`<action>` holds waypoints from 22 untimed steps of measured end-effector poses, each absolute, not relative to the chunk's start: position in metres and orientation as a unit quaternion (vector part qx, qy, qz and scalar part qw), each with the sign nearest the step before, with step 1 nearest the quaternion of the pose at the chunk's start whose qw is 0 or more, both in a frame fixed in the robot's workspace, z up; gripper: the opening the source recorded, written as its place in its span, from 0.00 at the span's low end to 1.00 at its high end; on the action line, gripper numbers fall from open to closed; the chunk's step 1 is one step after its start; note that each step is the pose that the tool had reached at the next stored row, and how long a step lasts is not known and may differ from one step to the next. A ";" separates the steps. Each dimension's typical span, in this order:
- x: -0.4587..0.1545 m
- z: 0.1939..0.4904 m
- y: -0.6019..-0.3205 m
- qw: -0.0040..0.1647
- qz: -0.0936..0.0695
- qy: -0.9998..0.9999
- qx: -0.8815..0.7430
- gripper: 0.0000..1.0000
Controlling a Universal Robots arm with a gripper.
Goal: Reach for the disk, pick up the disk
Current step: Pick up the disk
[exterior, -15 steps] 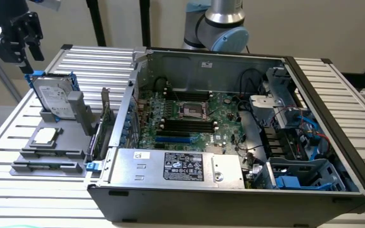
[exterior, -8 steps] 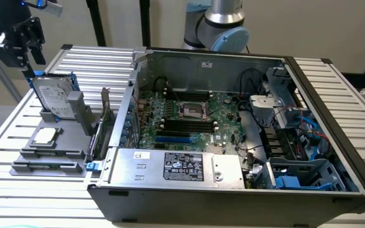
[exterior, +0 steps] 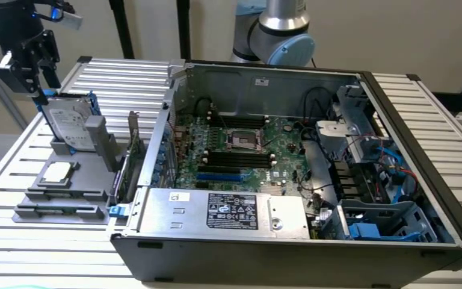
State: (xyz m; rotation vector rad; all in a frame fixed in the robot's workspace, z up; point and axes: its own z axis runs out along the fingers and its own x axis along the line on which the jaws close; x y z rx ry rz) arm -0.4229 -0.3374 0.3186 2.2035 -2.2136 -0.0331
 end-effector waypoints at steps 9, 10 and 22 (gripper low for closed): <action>-0.423 0.302 -0.338 0.009 -0.011 -0.709 0.706 0.60; -0.423 0.300 -0.338 0.009 -0.011 -0.708 0.706 0.60; -0.428 0.286 -0.338 0.009 -0.010 -0.706 0.708 0.60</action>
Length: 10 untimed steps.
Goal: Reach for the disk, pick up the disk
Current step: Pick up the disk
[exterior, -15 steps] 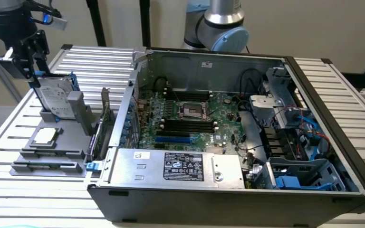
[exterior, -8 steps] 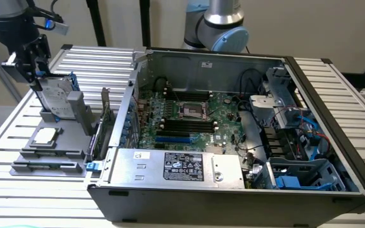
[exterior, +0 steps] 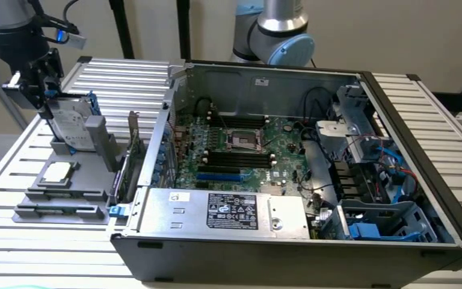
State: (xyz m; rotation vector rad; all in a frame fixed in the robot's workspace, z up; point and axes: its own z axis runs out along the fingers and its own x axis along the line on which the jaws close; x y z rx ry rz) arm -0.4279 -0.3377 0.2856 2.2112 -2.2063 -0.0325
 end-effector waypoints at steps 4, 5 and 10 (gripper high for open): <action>-0.428 0.286 -0.338 0.009 -0.010 -0.706 0.708 0.60; -0.428 0.286 -0.337 0.009 -0.010 -0.706 0.709 0.60; -0.426 0.286 -0.337 0.009 -0.010 -0.704 0.710 0.60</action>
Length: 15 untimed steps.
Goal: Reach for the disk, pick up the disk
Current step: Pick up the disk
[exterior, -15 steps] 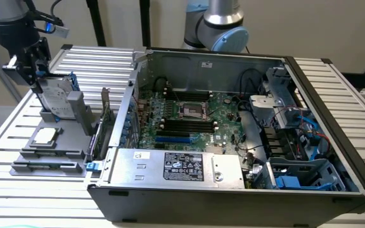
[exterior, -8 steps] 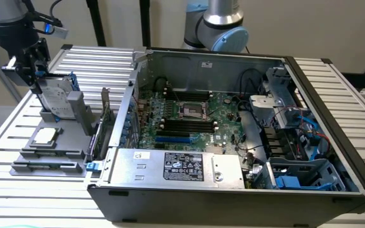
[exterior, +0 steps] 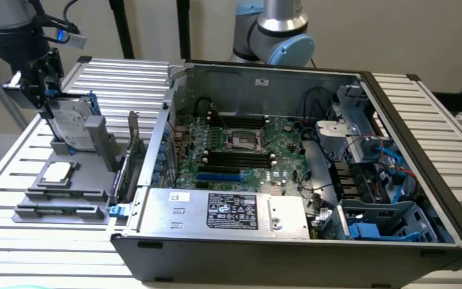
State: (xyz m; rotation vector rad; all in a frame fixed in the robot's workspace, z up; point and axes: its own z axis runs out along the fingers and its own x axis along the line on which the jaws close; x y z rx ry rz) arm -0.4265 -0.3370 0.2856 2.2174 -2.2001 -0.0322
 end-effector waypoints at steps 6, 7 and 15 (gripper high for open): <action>-0.423 0.286 -0.337 0.009 -0.010 -0.704 0.710 0.60; -0.423 0.286 -0.337 0.009 -0.010 -0.704 0.710 0.60; -0.426 0.286 -0.337 0.009 -0.010 -0.703 0.711 0.60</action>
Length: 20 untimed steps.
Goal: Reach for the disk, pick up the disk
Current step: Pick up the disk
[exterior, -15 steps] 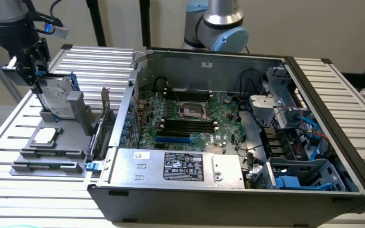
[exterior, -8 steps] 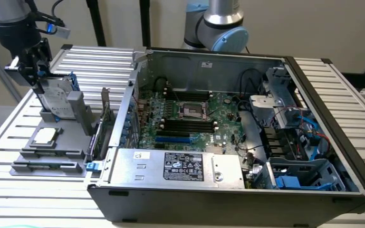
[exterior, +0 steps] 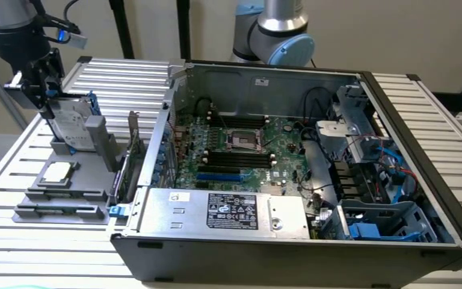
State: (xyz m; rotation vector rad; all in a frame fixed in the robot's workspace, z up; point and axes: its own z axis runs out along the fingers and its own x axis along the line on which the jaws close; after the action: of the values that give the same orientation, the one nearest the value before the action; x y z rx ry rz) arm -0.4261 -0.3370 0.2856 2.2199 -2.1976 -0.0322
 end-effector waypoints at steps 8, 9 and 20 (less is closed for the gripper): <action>-0.424 0.286 -0.337 0.010 -0.011 -0.703 0.711 0.44; -0.423 0.286 -0.337 0.010 -0.011 -0.703 0.711 0.44; -0.425 0.286 -0.337 0.010 -0.011 -0.703 0.711 0.44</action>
State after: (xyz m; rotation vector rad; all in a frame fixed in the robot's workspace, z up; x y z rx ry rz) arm -0.4250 -0.3374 0.2858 2.2185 -2.1961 -0.0353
